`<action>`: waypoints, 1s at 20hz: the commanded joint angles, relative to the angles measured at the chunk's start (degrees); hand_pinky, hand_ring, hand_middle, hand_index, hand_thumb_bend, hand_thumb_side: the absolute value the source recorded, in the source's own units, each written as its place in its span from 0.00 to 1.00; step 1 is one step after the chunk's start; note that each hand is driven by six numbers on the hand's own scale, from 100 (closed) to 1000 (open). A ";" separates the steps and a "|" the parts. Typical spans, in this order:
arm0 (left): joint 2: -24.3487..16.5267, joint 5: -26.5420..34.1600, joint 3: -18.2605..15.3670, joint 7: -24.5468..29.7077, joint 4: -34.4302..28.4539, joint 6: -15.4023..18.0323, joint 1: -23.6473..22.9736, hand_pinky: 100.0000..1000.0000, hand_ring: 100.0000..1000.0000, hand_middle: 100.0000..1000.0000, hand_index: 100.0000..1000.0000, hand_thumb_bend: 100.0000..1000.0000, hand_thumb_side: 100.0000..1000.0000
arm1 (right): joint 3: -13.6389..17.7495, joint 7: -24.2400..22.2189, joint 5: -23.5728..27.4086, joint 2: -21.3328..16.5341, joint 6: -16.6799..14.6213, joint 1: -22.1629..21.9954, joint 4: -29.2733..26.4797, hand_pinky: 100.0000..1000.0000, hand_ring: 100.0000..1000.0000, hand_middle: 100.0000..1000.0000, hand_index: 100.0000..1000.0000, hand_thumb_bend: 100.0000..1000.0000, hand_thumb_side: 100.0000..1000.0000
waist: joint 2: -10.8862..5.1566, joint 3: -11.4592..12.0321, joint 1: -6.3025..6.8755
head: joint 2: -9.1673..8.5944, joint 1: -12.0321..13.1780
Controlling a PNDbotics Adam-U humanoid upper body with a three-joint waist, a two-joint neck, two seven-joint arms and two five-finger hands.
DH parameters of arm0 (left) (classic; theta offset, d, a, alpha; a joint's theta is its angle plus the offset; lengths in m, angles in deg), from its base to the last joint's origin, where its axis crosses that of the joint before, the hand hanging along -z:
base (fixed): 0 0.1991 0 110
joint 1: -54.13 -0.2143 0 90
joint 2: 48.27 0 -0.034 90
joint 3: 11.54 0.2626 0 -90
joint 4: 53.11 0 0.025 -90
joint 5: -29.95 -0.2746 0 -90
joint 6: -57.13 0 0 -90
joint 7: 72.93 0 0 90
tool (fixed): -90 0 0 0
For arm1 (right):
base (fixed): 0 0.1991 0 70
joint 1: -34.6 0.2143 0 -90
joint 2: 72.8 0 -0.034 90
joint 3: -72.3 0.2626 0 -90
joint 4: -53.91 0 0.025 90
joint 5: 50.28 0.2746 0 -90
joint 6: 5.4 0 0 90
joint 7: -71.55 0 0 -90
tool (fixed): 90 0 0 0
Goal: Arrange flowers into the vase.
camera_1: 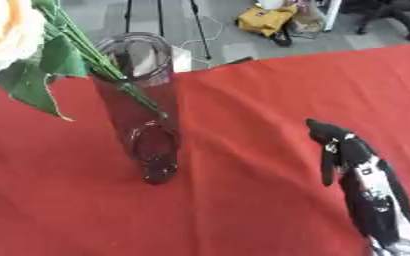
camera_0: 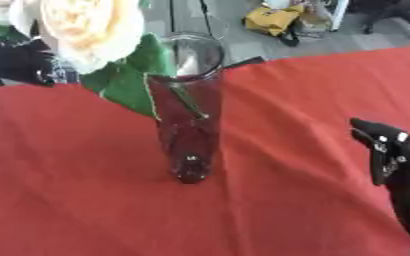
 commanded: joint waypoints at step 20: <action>-6.82 -0.94 -6.20 -8.88 -15.90 -5.62 -14.29 0.88 0.81 0.92 1.00 0.09 1.00 | 0.88 0.86 0.48 -0.12 -1.00 0.45 -0.92 0.93 0.92 0.13 0.80 0.00 1.00 | -0.76 2.63 -1.91 | -0.22 -0.62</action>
